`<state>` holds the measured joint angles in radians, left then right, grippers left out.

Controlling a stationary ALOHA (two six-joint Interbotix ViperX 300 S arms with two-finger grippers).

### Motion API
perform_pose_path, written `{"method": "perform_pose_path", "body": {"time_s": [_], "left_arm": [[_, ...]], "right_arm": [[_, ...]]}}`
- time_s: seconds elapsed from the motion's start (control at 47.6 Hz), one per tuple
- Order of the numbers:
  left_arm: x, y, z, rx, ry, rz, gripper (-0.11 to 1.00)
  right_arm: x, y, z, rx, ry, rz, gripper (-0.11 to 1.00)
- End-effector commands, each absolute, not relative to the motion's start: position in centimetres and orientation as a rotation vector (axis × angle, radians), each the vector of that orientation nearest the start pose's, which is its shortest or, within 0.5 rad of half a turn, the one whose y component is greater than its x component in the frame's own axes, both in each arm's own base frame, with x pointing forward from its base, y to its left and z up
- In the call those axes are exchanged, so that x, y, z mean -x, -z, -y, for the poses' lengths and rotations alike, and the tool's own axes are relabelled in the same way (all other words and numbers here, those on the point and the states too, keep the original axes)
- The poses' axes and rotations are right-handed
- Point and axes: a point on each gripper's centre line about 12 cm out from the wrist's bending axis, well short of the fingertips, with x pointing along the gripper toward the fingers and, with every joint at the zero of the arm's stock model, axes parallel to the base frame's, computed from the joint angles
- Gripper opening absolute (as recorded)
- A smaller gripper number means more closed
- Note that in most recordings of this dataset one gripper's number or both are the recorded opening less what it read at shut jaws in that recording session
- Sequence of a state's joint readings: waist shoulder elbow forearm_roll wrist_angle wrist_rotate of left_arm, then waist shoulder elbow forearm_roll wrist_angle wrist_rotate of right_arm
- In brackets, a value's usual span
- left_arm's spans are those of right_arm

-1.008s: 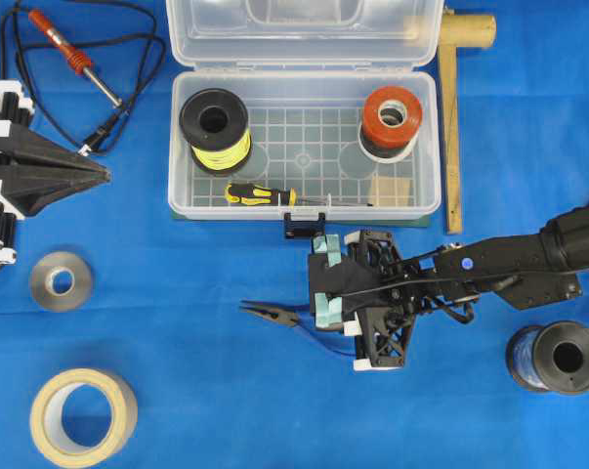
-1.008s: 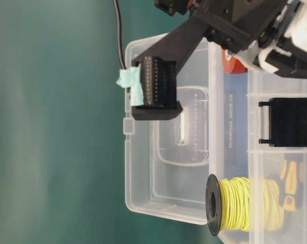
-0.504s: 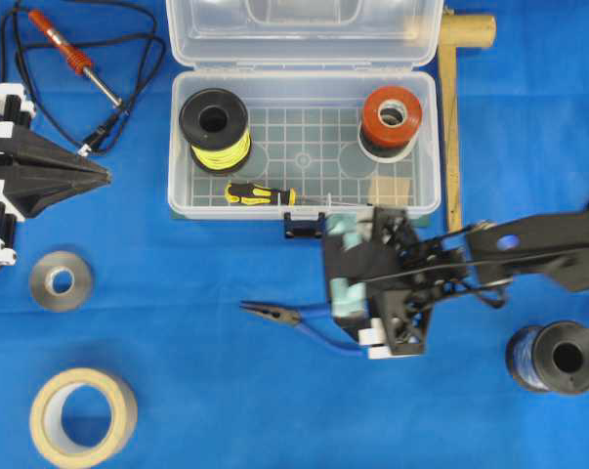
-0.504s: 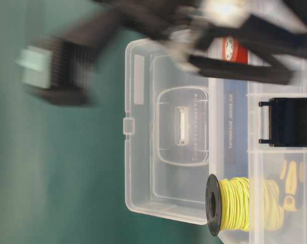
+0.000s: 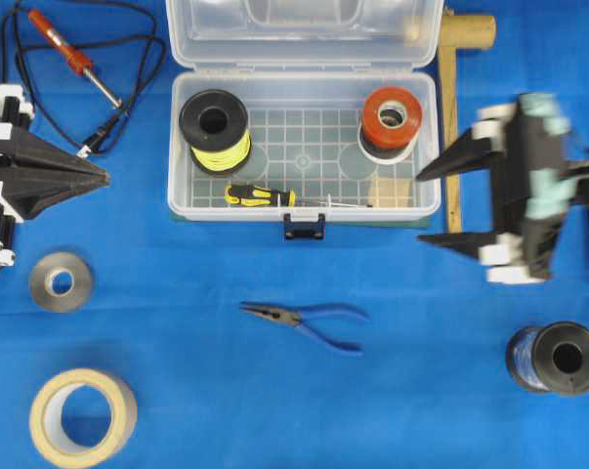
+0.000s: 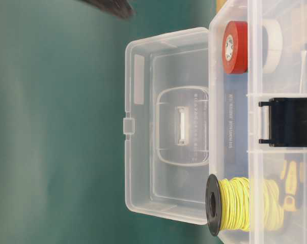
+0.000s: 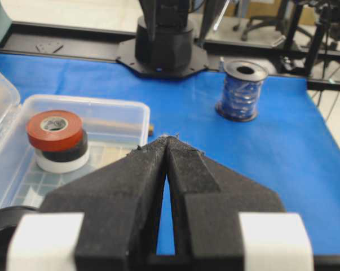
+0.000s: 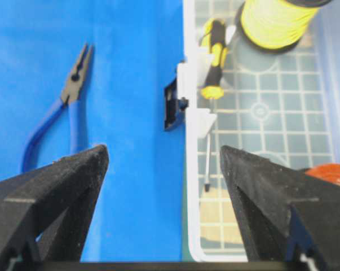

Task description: Pick the nipper from the toolbox among several items.

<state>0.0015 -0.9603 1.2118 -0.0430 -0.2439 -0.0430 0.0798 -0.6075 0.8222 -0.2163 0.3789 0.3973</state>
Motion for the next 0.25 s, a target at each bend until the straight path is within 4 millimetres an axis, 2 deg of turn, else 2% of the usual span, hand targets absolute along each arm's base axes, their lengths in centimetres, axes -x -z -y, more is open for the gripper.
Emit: {"method": "perform_pose_path", "body": {"time_s": [0.0, 0.231], "left_arm": [[-19.8, -27.7, -0.2, 0.086, -0.014, 0.007, 0.00], [-19.8, -27.7, -0.2, 0.086, -0.014, 0.010, 0.00]], "right_arm": [[-25.0, -28.6, -0.7, -0.154, 0.055, -0.494, 0.80], [-20.8, -27.2, 0.7, -0.177, 0.090, -0.372, 0.80]]}}
